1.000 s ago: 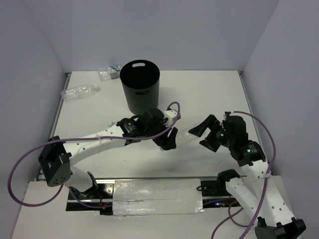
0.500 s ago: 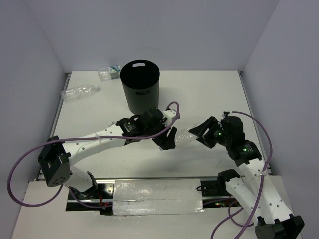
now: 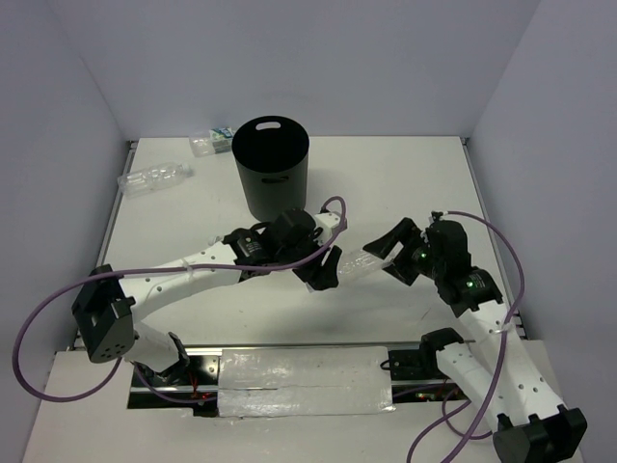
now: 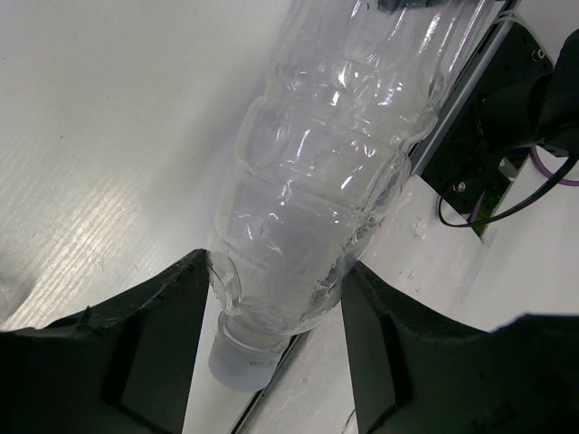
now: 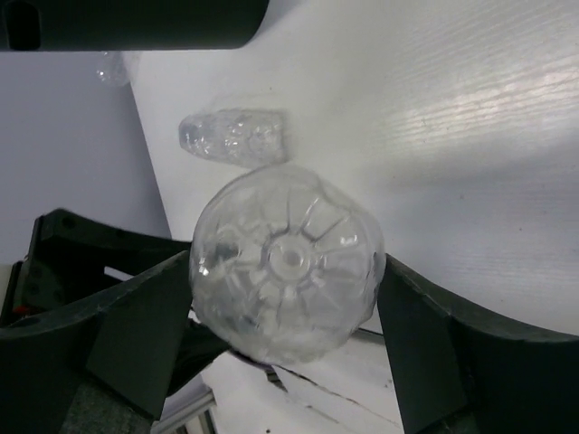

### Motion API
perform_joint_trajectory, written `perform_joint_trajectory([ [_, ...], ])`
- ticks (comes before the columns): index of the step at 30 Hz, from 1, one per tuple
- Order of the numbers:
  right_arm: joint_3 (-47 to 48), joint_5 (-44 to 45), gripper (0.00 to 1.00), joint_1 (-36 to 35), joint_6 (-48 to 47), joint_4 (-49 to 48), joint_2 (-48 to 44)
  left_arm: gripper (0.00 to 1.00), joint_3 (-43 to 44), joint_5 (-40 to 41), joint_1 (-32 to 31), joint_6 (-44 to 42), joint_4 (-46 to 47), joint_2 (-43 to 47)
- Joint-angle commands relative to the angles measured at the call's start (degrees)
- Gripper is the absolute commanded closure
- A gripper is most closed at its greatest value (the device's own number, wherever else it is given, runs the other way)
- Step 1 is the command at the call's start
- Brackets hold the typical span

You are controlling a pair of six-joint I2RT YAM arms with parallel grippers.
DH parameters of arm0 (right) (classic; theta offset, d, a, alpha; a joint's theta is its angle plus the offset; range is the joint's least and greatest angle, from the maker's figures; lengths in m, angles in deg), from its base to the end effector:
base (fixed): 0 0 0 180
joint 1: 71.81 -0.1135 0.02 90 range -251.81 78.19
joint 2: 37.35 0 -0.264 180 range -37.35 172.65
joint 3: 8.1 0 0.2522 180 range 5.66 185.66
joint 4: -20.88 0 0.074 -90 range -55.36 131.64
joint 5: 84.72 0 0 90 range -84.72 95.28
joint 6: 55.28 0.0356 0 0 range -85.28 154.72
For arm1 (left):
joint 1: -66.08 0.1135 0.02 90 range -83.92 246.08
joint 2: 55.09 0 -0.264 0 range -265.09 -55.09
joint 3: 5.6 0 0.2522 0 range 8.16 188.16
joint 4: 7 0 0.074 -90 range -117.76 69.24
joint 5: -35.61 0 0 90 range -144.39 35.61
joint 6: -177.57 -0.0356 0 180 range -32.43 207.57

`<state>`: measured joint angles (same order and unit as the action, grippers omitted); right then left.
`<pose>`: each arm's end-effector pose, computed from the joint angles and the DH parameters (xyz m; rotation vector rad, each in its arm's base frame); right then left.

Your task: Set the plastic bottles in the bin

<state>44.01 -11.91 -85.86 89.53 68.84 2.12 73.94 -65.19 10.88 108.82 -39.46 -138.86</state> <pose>0.1434 0.0467 0.2741 0.6413 2.2495 0.9725 0.1830 -0.2750 0.2922 0.7972 2.2275 -0.9095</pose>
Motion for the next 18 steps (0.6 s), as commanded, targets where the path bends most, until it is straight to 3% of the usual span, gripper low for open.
perform_joint_trajectory([
  [1, 0.9, 2.7, 0.14, 0.0, -0.6, -3.6, 1.2, 0.57, 0.8, -1.2, -0.2, -0.6, 0.9, 3.0],
  [7, 0.2, 2.7, 0.18, -0.2, 0.5, -5.7, 1.8, 0.56, 0.8, -1.2, -0.2, -0.7, 1.0, 3.3],
  [13, 0.5, 2.9, 0.56, -0.7, 1.2, -6.7, 1.8, 0.54, 1.0, -0.6, -0.2, -0.6, 0.7, 3.2],
  [16, 1.4, 3.6, 0.6, -0.7, 0.6, -5.9, 1.8, 0.31, 1.4, 0.3, -0.2, -0.4, 0.2, 3.2],
  [17, 1.7, 3.7, 0.61, -0.8, 0.4, -5.7, 1.9, 0.09, 1.8, 1.5, -0.2, -0.2, -0.3, 3.3],
  [18, 1.9, 3.9, 0.61, -0.9, 0.2, -5.5, 1.9, 0.01, 2.2, 2.5, -0.2, 0.0, -0.8, 3.3],
])
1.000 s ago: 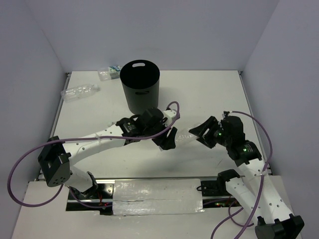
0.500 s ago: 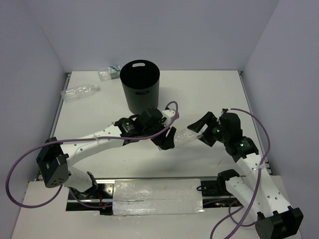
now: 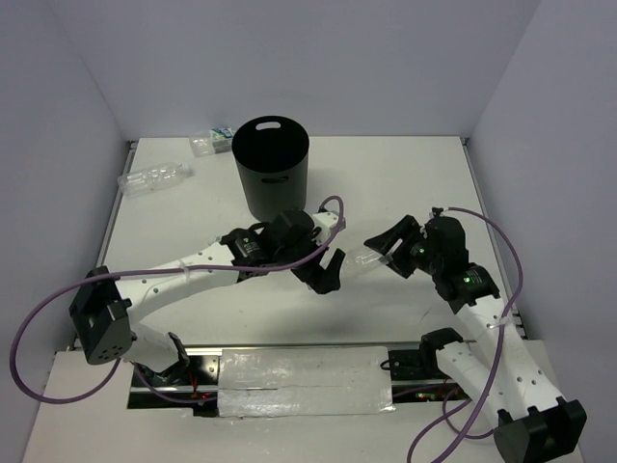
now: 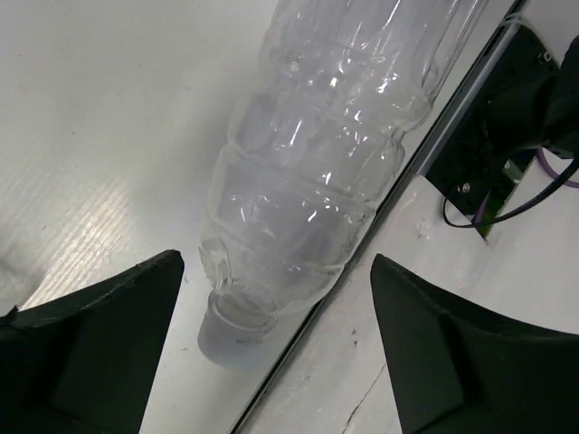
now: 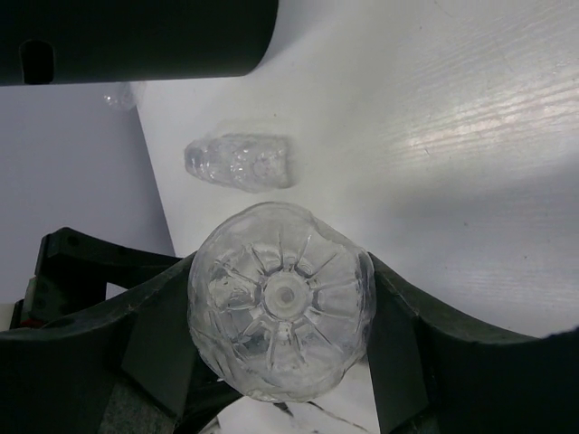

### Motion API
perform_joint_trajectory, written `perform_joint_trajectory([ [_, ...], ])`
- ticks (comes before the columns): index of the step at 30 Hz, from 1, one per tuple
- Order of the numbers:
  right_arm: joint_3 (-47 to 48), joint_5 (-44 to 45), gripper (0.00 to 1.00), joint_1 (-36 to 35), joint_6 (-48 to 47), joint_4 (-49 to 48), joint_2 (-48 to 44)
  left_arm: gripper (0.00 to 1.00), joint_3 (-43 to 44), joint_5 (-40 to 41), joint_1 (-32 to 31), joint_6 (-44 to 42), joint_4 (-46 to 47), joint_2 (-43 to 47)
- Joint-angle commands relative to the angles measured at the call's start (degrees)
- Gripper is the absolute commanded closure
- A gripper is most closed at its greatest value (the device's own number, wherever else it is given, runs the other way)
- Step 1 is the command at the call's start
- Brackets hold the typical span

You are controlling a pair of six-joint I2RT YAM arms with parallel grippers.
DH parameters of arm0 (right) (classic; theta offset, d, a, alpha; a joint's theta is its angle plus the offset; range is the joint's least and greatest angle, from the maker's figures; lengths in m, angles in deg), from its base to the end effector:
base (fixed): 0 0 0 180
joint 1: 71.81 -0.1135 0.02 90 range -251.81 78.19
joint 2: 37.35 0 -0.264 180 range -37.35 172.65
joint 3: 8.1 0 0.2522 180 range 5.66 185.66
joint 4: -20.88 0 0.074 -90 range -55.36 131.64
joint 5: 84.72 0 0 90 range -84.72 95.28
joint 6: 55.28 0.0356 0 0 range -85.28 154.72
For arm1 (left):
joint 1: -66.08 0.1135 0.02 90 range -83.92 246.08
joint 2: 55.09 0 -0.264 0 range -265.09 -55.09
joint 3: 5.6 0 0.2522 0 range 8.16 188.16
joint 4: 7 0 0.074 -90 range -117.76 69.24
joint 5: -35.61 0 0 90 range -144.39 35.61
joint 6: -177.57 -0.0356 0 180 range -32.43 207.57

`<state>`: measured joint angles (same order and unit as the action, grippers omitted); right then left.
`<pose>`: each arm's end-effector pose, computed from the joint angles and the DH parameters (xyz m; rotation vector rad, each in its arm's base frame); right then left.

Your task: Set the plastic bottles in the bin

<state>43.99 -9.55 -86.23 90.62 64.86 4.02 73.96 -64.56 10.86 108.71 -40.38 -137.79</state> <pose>0.1530 0.0488 0.2754 0.6615 2.2020 0.9573 0.1807 -0.2713 0.2967 0.7918 2.2229 -0.8990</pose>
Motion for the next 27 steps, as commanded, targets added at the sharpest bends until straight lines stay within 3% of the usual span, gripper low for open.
perform_joint_trajectory([
  [1, 2.0, 1.8, 0.62, -0.5, -1.1, -1.5, 0.1, 0.01, 2.6, 2.9, -0.1, 0.2, -0.3, 2.4],
  [8, 7.3, 4.0, 0.64, -0.7, -3.9, -1.0, 3.7, 0.01, 10.9, 9.9, 3.9, 0.4, -7.5, 7.0],
  [12, 13.4, 5.7, 0.65, -1.5, -6.5, -1.7, 7.8, 0.01, 13.4, 14.2, 12.6, 2.8, -9.8, 11.5],
  [19, 40.1, 16.4, 0.66, -9.5, -16.3, 0.5, 22.0, 0.01, 16.9, 19.4, 27.9, 12.4, -16.8, 17.2],
  [24, 56.2, 22.3, 0.66, -13.3, -21.9, 0.5, 32.7, 0.01, 14.9, 18.4, 39.7, 17.0, -21.2, 18.4],
  [27, 67.2, 24.5, 0.66, -15.0, -25.4, 0.5, 41.2, 0.01, 12.8, 15.9, 43.6, 17.6, -21.2, 19.5],
])
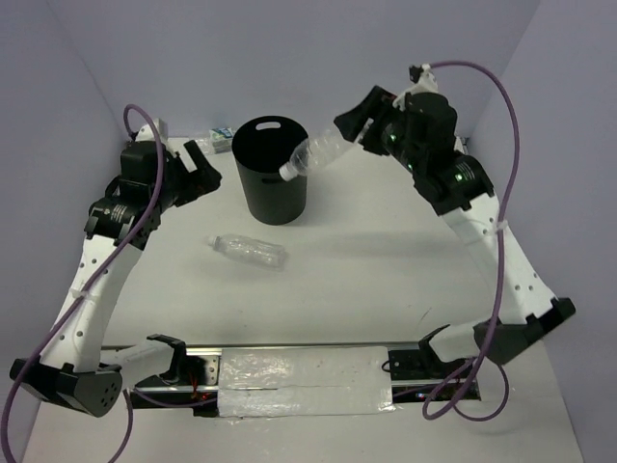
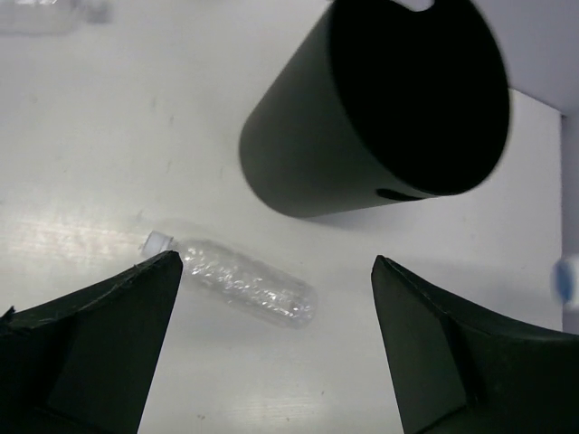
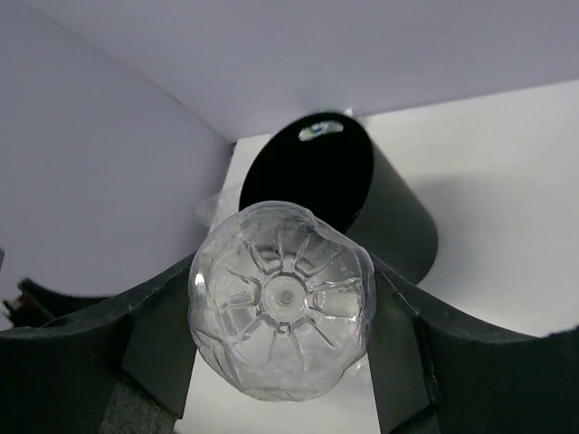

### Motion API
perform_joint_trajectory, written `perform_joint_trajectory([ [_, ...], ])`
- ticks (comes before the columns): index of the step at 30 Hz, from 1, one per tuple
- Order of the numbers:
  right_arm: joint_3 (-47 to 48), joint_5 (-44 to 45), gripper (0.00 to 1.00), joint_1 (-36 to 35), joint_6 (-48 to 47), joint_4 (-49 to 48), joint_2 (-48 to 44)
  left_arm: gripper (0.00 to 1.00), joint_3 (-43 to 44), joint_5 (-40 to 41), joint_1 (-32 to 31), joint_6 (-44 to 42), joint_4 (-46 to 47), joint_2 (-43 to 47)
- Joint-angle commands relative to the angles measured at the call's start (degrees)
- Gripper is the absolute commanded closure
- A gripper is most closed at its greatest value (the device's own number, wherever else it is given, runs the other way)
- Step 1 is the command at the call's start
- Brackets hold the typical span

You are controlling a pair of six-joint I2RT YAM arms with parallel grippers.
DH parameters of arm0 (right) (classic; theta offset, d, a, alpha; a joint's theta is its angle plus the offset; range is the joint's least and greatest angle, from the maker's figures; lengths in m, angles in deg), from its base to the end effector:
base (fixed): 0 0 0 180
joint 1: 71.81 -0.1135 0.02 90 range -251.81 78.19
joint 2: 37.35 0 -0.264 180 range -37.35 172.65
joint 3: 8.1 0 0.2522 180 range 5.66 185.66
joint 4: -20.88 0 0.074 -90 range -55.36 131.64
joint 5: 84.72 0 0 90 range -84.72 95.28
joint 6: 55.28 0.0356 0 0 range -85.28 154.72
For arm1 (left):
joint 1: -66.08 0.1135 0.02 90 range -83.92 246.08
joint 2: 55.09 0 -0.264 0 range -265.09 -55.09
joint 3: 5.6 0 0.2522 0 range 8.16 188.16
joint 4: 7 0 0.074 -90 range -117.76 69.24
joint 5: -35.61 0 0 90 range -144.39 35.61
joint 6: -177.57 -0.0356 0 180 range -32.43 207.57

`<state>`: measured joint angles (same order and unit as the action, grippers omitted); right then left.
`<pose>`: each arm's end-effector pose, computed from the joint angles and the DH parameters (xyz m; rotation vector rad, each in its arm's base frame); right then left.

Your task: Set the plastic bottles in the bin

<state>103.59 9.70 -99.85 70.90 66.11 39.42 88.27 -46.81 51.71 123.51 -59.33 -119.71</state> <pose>0.2432 0.1264 0.4953 0.1866 1.8012 0.7437 0.2215 -0.0519 0.4324 -0.4590 1.9430 -0.4407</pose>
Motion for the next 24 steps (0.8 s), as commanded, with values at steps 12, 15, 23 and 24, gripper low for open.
perform_joint_trajectory([
  [12, 37.5, 12.4, 0.62, -6.2, -16.0, 0.8, 36.3, 0.03, -16.6, -8.4, 5.4, 17.8, 1.3, 0.6],
  [15, 35.4, 11.7, 0.45, -7.3, -17.1, -1.7, 37.7, 0.03, -21.8, -8.8, 5.4, 21.4, 3.9, 0.5],
  [23, 37.1, 8.8, 0.03, -9.2, -19.0, -2.0, 37.0, 0.01, -27.3, -11.9, 5.4, 26.2, 9.9, -4.9],
  [24, 36.7, 9.1, 0.02, -9.2, -19.0, -2.0, 34.6, 0.01, -27.6, -12.2, 5.4, 26.5, 10.6, -5.5],
])
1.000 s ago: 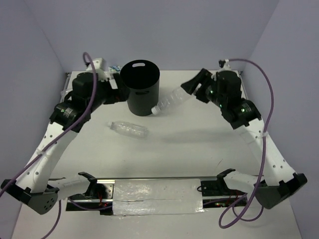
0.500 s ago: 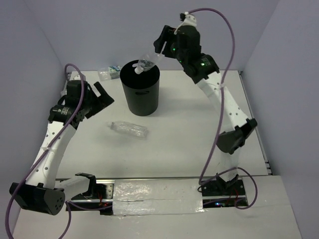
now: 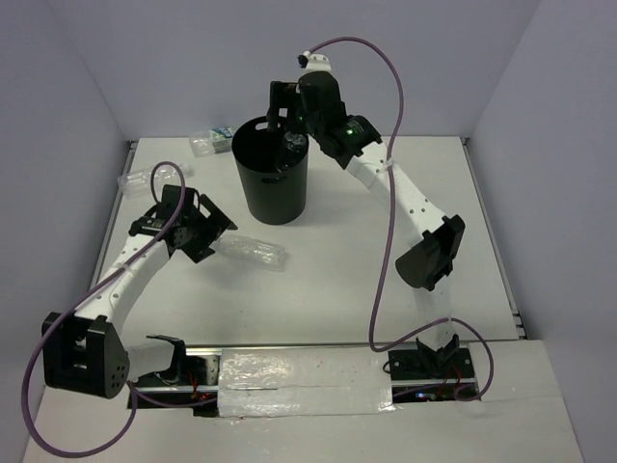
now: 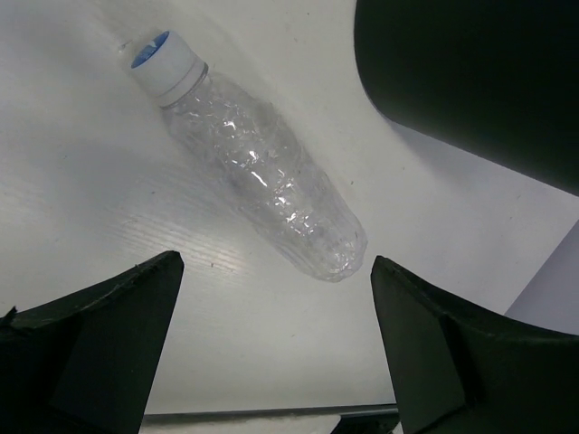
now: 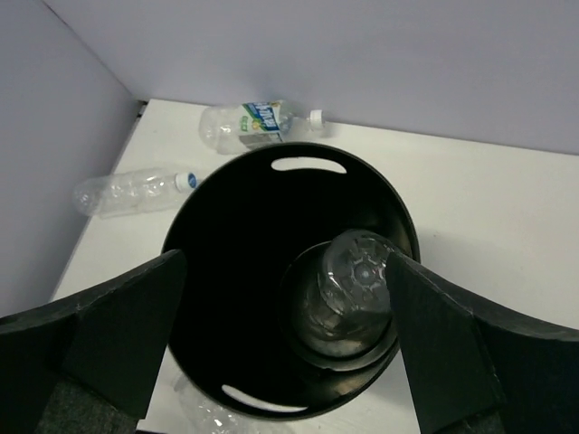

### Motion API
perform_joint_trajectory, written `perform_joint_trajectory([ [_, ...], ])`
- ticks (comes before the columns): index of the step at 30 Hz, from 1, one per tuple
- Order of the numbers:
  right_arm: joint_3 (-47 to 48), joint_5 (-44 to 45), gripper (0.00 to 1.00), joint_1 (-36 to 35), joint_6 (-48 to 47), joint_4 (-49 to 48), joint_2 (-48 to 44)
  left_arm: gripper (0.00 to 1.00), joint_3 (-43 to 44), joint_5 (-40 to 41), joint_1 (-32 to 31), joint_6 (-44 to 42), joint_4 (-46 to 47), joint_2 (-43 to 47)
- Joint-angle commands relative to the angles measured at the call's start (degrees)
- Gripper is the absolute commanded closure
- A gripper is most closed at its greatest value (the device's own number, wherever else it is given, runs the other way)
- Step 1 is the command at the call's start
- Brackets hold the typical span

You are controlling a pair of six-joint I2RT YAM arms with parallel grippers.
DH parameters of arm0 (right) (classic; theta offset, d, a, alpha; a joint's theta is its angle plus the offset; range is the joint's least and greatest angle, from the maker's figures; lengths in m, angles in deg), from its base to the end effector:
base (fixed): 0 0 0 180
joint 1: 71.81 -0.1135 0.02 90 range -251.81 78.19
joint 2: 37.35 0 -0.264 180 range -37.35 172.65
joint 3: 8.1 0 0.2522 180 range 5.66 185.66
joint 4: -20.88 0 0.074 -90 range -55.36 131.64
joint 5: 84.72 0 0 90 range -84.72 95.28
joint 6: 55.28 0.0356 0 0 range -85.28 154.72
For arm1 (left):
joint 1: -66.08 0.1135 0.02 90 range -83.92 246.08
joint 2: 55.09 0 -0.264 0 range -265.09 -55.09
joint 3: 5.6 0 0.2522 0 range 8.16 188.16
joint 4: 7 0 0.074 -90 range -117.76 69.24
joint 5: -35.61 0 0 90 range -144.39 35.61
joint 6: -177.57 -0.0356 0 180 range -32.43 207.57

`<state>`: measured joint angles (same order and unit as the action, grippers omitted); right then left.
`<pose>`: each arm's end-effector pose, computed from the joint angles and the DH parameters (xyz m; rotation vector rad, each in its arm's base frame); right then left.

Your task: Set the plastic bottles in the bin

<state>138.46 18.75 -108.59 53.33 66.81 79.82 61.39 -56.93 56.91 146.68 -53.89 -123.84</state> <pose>0.3769 0.2714 0.4412 -0.1325 1.8711 0.4526 0.2454 -0.0412 0.2696 -1.0394 2.2818 -0.5770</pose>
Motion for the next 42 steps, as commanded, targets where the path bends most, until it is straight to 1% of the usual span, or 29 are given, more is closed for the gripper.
perform_joint_trajectory([
  [1, 1.2, 0.4, 0.02, -0.5, -1.3, -2.8, -7.3, 0.01, -1.0, -1.9, 0.2, 3.7, 5.6, -2.1],
  [5, -5.6, 2.3, 0.01, -0.5, -1.2, -2.6, -15.7, 0.01, -0.4, -0.6, 0.2, 4.9, 5.4, -6.3],
  [6, -7.3, 2.8, 0.01, -0.5, -1.1, -2.6, -19.7, 0.01, -0.3, -1.1, 0.2, 5.0, 5.5, -6.8],
  [7, -12.2, 3.0, 0.01, -0.5, -0.9, -2.8, -22.0, 0.01, -0.1, -1.5, 0.2, 5.4, 5.9, -7.4],
  [9, -18.3, 3.7, 0.01, -0.5, -0.5, -4.6, -26.8, 0.01, -0.3, -2.5, 0.2, 6.0, 7.7, -8.1],
  [10, -24.2, 4.0, 0.01, -0.4, 0.0, -5.0, -31.4, 0.01, -0.5, -3.2, 0.2, 6.6, 8.2, -8.3],
  [12, -29.1, 5.1, 0.0, -0.4, 0.7, -5.3, -35.4, 0.01, -0.2, -2.6, 0.2, 7.5, 8.0, -8.9],
  [13, -33.2, 5.3, 0.01, -0.4, 1.1, -5.0, -37.2, 0.01, 0.1, -1.9, 0.2, 7.8, 8.0, -9.6],
  [15, -37.1, 5.9, 0.0, -0.5, 1.4, -5.0, -42.3, 0.01, 0.7, -0.2, 0.2, 8.6, 7.6, -10.8],
  [16, -40.6, 6.4, 0.0, -0.5, 1.8, -5.2, -43.8, 0.01, 1.6, 0.9, 0.2, 9.1, 7.2, -12.5],
  [17, -42.2, 6.6, 0.0, -0.5, 2.0, -5.0, -46.6, 0.01, 2.0, 1.3, 0.2, 9.4, 6.8, -13.5],
  [20, -45.8, 8.3, 0.0, -0.5, 2.6, -3.2, -50.5, 0.01, 1.7, 2.0, 0.2, 11.2, 7.5, -16.1],
  [25, -50.5, 10.1, 0.0, -0.5, 3.7, -1.3, -54.2, 0.01, -1.3, 2.3, -0.2, 12.7, 14.2, -19.7],
  [26, -51.2, 10.3, 0.0, -0.5, 3.9, -0.9, -54.8, 0.01, -1.1, 4.7, -0.3, 12.5, 14.4, -20.6],
  [29, -52.6, 10.7, 0.0, -0.5, 4.3, 1.4, -55.9, 0.14, 0.3, 6.8, -0.4, 11.0, 13.4, -23.2],
  [30, -53.1, 11.0, 0.0, -0.5, 4.6, 1.9, -56.4, 0.24, 0.3, 7.5, -0.3, 10.7, 13.2, -22.8],
  [32, -53.7, 11.7, 0.0, -0.4, 4.7, 2.6, -57.2, 0.34, 0.1, 9.5, -0.3, 10.2, 12.0, -21.2],
  [33, -54.3, 11.8, 0.0, -0.5, 4.8, 2.6, -58.2, 0.41, 0.2, 11.7, -0.3, 9.4, 11.5, -18.9],
  [35, -54.6, 12.2, 0.0, -0.5, 4.7, 2.4, -58.9, 0.45, 1.7, 14.1, -0.2, 7.9, 9.3, -16.7],
  [36, -54.6, 12.3, 0.0, -0.5, 4.6, 2.4, -59.2, 0.49, 2.7, 16.8, -0.2, 5.9, 8.3, -14.2],
  [38, -54.1, 12.6, 0.0, -0.5, 4.6, 2.6, -59.3, 0.51, 6.2, 19.5, -0.2, 2.0, 4.9, -10.6],
  [40, -54.0, 12.7, 0.0, -0.5, 4.7, 2.8, -59.6, 0.52, 9.4, 24.2, -0.2, -1.0, 2.4, -7.6],
  [41, -54.0, 12.7, 0.0, -0.5, 4.9, 2.8, -59.9, 0.52, 12.9, 25.6, -0.2, -4.8, 0.4, -4.6],
  [42, -54.1, 12.7, 0.0, -0.5, 4.9, 2.6, -60.2, 0.52, 14.9, 28.4, -0.2, -6.7, -0.1, -2.8],
])
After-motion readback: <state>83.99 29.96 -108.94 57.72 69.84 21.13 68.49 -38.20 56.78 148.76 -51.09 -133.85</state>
